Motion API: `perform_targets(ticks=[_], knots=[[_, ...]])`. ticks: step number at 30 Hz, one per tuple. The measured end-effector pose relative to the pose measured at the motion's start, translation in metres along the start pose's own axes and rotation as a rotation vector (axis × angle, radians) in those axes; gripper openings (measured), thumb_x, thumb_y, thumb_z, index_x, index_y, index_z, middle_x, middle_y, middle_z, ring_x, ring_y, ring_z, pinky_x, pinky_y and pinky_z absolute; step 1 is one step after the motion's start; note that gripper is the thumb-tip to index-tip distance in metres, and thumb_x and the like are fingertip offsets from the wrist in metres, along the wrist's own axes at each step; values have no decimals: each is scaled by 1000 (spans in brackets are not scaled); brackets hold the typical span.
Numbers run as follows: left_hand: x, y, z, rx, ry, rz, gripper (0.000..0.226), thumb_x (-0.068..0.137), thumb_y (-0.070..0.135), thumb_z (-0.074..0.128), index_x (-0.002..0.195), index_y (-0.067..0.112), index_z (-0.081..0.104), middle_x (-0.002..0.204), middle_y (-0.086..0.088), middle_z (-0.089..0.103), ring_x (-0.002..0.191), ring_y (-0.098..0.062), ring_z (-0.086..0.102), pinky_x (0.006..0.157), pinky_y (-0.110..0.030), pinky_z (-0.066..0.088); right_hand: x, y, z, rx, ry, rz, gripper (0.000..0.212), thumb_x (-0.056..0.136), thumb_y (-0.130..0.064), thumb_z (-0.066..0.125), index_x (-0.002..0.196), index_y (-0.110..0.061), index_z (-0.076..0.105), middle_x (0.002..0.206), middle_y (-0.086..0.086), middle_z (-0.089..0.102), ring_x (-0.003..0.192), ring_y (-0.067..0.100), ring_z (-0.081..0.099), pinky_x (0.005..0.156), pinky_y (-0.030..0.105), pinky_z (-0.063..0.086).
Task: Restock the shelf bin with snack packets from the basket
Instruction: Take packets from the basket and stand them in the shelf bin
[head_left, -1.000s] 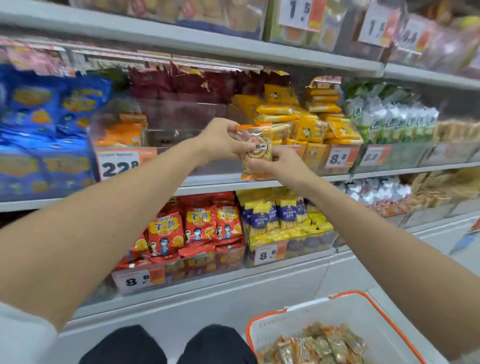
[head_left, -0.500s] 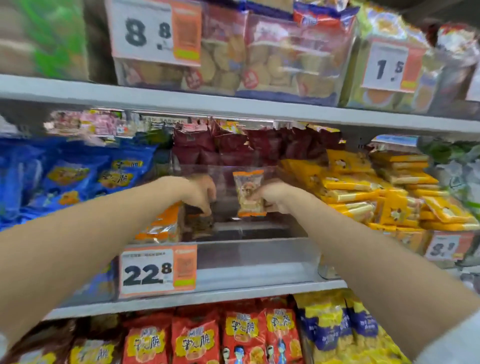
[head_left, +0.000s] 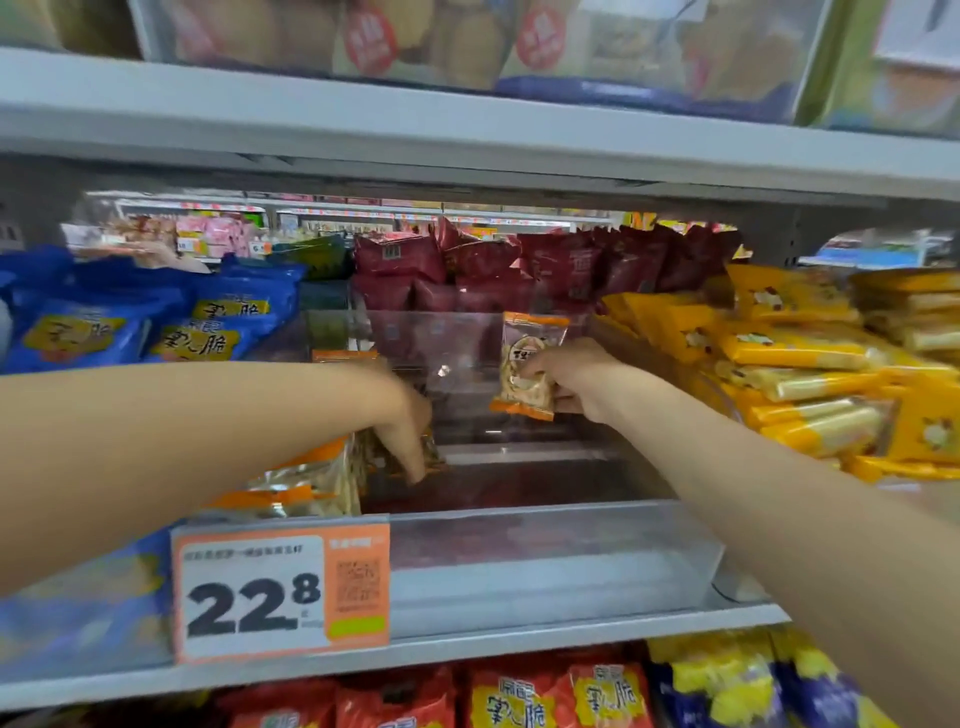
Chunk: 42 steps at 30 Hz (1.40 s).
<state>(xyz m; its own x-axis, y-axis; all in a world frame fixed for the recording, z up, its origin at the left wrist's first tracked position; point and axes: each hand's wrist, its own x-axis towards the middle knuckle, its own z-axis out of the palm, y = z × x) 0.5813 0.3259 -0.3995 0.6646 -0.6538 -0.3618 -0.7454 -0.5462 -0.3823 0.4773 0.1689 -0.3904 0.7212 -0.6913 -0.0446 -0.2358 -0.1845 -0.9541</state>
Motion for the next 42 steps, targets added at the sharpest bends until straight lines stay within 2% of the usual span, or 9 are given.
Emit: perform_targets(ticks=[3,6,15,20,25,29,33,36,42], knots=[[-3,-6,-14,-86,126,81,31,83,43,62,88,13,61,89,-4,58,83,-22,55,75,-35,49,2,2,1,-33,-19,15,52,80,-13,77,126,-7,55,110,13,67,97,27,66,66,33,58],[-2,-32,-31,-82,354,62,24,86,28,66,69,14,57,64,1,51,62,-18,47,59,-30,38,3,7,1,-78,-72,37,49,80,-18,79,122,-9,56,106,9,69,93,22,66,67,32,56],[16,-76,-33,-400,525,-25,29,82,24,76,110,19,72,113,4,69,103,-16,62,75,-21,39,8,13,34,-274,-317,37,47,79,-13,80,121,-13,58,128,5,60,122,25,54,100,42,50],[23,-85,-31,-540,473,14,22,85,9,72,105,18,75,117,0,68,106,-17,61,83,-23,43,16,0,76,-283,-344,0,36,86,1,68,118,-7,54,131,12,55,120,25,54,84,30,56],[20,-89,-32,-613,420,53,29,84,9,73,113,15,72,122,-2,65,113,-19,58,100,-31,46,31,16,108,-554,-182,-200,43,84,-18,71,124,-8,57,108,7,67,85,17,65,51,22,51],[15,-89,-33,-644,381,55,34,77,18,80,110,19,72,124,0,62,114,-18,56,103,-35,44,27,20,114,-584,-146,-280,47,82,-33,71,121,-10,58,107,6,69,93,22,68,72,30,56],[10,-86,-34,-630,398,54,32,76,19,81,107,21,74,122,4,62,110,-15,56,94,-26,45,22,22,117,-489,-159,-338,19,84,-26,73,90,-8,67,96,7,70,90,21,66,67,28,52],[10,-84,-35,-580,420,50,30,77,19,80,106,21,74,123,4,63,109,-14,55,86,-23,41,19,26,118,-382,-215,-303,40,72,-14,82,107,-10,61,105,8,70,98,25,67,84,42,58],[15,-85,-33,-611,477,75,24,78,16,79,102,18,76,120,1,65,110,-16,56,89,-26,43,14,32,113,-396,-249,-383,34,79,-12,78,92,-28,51,119,7,66,112,24,62,90,33,53]])
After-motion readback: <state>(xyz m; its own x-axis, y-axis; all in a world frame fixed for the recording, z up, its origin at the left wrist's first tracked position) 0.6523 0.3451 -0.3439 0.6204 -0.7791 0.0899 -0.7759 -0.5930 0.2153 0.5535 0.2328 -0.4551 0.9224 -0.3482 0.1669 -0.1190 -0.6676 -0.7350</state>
